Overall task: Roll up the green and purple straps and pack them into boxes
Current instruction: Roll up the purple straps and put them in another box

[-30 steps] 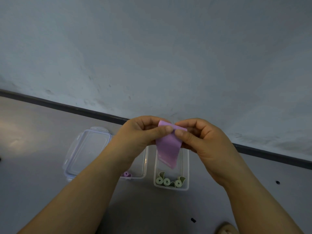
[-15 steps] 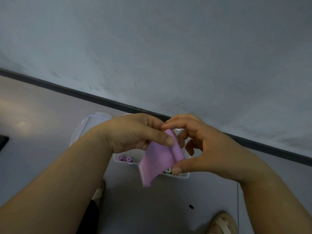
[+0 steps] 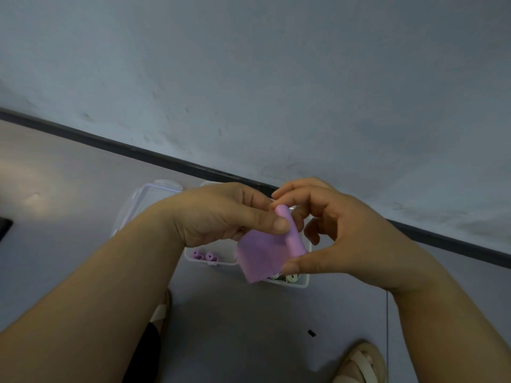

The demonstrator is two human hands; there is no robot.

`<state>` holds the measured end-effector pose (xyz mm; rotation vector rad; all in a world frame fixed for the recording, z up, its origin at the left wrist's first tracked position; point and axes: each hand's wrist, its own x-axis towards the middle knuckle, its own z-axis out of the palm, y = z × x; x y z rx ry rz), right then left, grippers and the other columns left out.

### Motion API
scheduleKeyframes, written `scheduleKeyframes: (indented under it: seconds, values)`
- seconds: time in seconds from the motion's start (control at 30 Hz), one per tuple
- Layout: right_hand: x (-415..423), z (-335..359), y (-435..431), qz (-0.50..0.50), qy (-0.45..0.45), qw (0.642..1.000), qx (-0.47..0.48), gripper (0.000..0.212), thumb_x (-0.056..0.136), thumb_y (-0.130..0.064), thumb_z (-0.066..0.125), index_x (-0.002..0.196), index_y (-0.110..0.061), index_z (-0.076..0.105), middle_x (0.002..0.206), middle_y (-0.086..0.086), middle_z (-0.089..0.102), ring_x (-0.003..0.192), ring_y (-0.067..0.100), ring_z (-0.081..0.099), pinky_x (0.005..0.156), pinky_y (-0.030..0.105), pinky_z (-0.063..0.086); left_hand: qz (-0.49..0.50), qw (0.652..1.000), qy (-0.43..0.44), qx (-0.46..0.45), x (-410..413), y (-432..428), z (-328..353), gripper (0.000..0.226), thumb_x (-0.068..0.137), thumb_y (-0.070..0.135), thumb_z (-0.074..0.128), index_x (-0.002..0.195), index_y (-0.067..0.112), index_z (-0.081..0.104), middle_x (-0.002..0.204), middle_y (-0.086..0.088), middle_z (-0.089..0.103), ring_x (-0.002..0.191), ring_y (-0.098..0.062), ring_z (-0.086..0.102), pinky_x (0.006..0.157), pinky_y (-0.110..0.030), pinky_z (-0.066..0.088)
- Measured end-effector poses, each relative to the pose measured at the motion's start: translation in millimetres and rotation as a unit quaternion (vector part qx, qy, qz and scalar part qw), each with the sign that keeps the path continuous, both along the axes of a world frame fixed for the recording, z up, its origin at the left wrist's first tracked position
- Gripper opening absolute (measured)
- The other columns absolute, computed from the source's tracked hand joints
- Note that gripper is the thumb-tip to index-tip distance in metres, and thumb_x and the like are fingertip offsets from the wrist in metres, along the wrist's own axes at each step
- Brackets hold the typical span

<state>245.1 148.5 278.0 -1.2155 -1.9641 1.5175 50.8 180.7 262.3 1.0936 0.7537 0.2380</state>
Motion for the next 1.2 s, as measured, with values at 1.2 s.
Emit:
scheduleKeyframes:
  seconds: [1.2]
  values:
    - [2.3,-3.9,0.6,0.011,0.006,1.0,-0.026,0.066,0.05,-0.045,0.077,0.11,-0.047,0.05,0.112,-0.022,0.053,0.096,0.009,0.058,0.076,0.035,0.055,0.032,0.999,0.013,0.0,0.3,-0.4,-0.8,0.015,0.059,0.027,0.076,0.071,0.018,0.076,0.075,0.0,0.072,0.07,-0.01,0.067,0.065,-0.021,0.054]
